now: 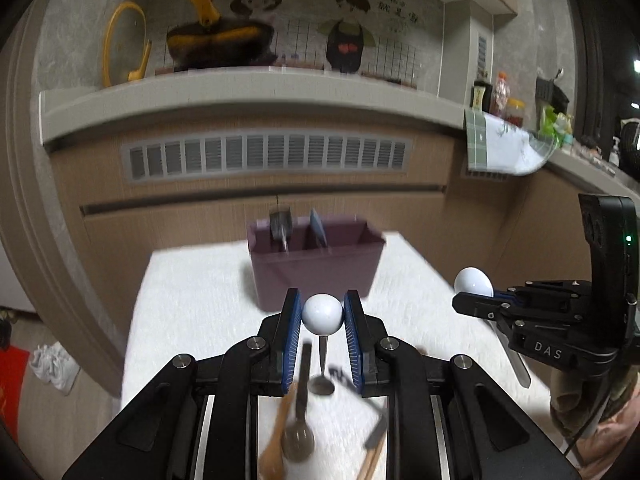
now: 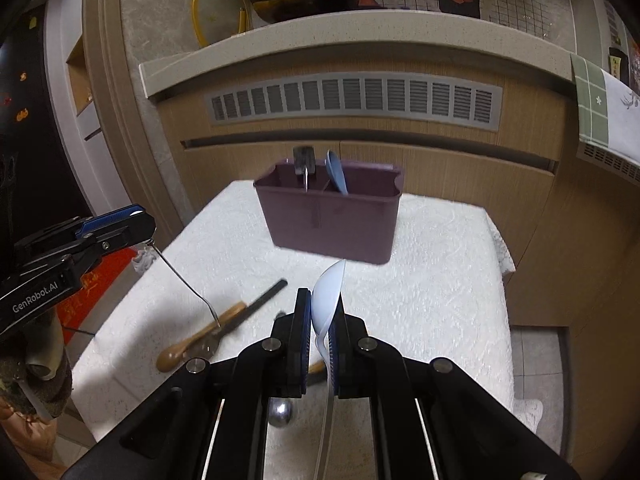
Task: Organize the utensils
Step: 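Lower both held spoons into the caddy and open both tools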
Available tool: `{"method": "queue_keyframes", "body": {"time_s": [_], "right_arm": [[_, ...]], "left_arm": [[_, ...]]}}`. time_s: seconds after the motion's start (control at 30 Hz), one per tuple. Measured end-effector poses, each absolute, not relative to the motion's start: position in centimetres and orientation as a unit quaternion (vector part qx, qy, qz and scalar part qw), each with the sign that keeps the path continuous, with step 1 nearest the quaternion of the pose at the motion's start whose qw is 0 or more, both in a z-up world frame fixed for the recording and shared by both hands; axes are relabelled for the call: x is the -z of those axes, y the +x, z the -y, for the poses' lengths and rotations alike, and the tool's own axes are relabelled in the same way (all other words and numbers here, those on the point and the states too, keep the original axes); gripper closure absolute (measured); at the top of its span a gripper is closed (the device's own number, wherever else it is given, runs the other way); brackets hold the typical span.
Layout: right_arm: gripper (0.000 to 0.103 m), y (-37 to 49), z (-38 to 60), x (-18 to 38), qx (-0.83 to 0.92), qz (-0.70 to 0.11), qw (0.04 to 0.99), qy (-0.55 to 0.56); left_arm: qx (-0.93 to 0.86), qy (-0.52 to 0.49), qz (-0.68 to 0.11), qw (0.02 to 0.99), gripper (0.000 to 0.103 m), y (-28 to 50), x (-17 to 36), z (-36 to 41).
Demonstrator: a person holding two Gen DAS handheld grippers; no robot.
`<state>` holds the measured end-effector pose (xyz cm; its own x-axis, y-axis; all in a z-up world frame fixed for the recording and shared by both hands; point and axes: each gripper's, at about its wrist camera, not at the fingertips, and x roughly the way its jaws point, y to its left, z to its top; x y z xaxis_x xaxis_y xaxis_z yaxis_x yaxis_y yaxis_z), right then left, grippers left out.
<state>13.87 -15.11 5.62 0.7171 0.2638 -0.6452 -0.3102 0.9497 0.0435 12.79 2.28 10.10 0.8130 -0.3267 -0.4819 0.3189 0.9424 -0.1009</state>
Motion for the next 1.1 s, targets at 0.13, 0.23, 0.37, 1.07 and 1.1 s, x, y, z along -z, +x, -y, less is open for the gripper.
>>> {"method": "queue_keyframes", "body": {"time_s": [0.13,0.23,0.37,1.07,1.1], "right_arm": [[0.096,16.1,14.5,-9.9,-0.163,-0.299,0.939,-0.046],[0.096,18.3,14.3,-13.8,-0.175,-0.261,0.949,-0.036],[0.096,21.4,14.1,-17.8,-0.180,-0.197,0.963,-0.020],[0.095,36.1,11.8,-8.8,-0.190,-0.193,0.962,-0.036],[0.095,36.3,11.8,-8.4,-0.191,-0.197,0.961,-0.035]], "left_arm": [[0.180,-0.014,-0.215,0.960,0.081,15.2,-14.2,-2.7],[0.188,-0.010,-0.180,0.965,0.081,17.3,-17.3,-2.8],[0.182,-0.007,-0.149,0.972,0.080,20.7,-19.7,-2.9],[0.203,-0.049,-0.263,0.942,0.080,34.8,-10.2,-2.0],[0.202,-0.049,-0.268,0.941,0.080,34.8,-9.8,-1.9]]}}
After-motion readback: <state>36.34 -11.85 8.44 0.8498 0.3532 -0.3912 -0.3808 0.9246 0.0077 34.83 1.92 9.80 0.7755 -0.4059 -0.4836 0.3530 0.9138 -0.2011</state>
